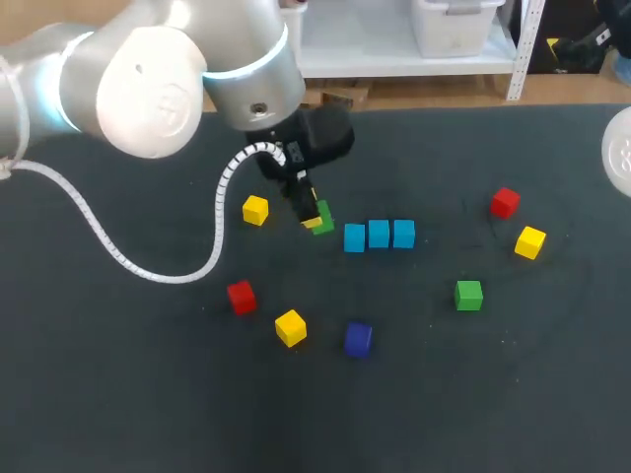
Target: Place the blue cubes, place green cubes on the blue cubes, place the yellow cubes on the green cubes, then place the red cubes on the yellow cubes, and place purple cube on the red cubes.
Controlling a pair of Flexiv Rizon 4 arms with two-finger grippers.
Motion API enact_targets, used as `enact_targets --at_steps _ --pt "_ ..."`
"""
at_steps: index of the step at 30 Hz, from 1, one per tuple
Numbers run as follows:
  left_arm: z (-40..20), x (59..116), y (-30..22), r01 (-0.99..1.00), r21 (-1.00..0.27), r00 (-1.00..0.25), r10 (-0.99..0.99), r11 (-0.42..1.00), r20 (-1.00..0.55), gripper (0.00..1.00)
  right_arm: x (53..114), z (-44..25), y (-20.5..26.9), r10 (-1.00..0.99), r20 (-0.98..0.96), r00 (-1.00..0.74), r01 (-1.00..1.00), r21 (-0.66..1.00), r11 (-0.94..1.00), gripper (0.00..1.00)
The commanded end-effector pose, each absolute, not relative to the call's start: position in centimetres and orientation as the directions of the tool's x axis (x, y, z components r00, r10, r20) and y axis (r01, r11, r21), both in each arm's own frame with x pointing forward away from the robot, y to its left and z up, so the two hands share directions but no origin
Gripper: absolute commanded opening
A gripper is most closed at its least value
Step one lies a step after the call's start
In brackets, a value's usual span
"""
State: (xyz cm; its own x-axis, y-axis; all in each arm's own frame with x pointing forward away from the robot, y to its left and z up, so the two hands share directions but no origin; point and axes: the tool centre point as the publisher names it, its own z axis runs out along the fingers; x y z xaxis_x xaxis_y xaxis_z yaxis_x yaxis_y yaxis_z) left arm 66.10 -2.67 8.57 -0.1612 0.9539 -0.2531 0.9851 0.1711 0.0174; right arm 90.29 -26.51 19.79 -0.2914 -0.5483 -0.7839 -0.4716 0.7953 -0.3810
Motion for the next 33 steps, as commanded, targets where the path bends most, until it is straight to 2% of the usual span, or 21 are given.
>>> enact_targets --at_steps 1,28,30,31,33 --pt "8.6 65.7 -1.9 0.981 0.016 -0.182 0.942 0.194 -0.282 0.00 90.2 19.9 -26.4 -0.548 -0.783 -0.294 -0.469 -0.382 0.797 1.00" --pt "8.6 65.3 -1.1 0.976 0.008 -0.207 0.934 0.218 -0.290 0.00 90.2 19.9 -26.4 -0.548 -0.783 -0.294 -0.469 -0.382 0.797 1.00" --pt "8.4 65.5 -1.9 0.991 -0.036 -0.132 0.970 0.127 -0.204 0.00 90.2 19.9 -26.4 -0.548 -0.783 -0.294 -0.469 -0.382 0.797 1.00" --pt "8.4 65.5 -2.1 0.992 -0.040 -0.126 0.969 0.120 -0.215 0.00 90.2 19.9 -26.4 -0.548 -0.783 -0.294 -0.469 -0.382 0.797 1.00" --pt "8.2 65.4 -2.9 0.996 -0.058 -0.079 0.987 0.072 -0.142 0.00 90.2 19.9 -26.4 -0.548 -0.783 -0.294 -0.469 -0.382 0.797 1.00"
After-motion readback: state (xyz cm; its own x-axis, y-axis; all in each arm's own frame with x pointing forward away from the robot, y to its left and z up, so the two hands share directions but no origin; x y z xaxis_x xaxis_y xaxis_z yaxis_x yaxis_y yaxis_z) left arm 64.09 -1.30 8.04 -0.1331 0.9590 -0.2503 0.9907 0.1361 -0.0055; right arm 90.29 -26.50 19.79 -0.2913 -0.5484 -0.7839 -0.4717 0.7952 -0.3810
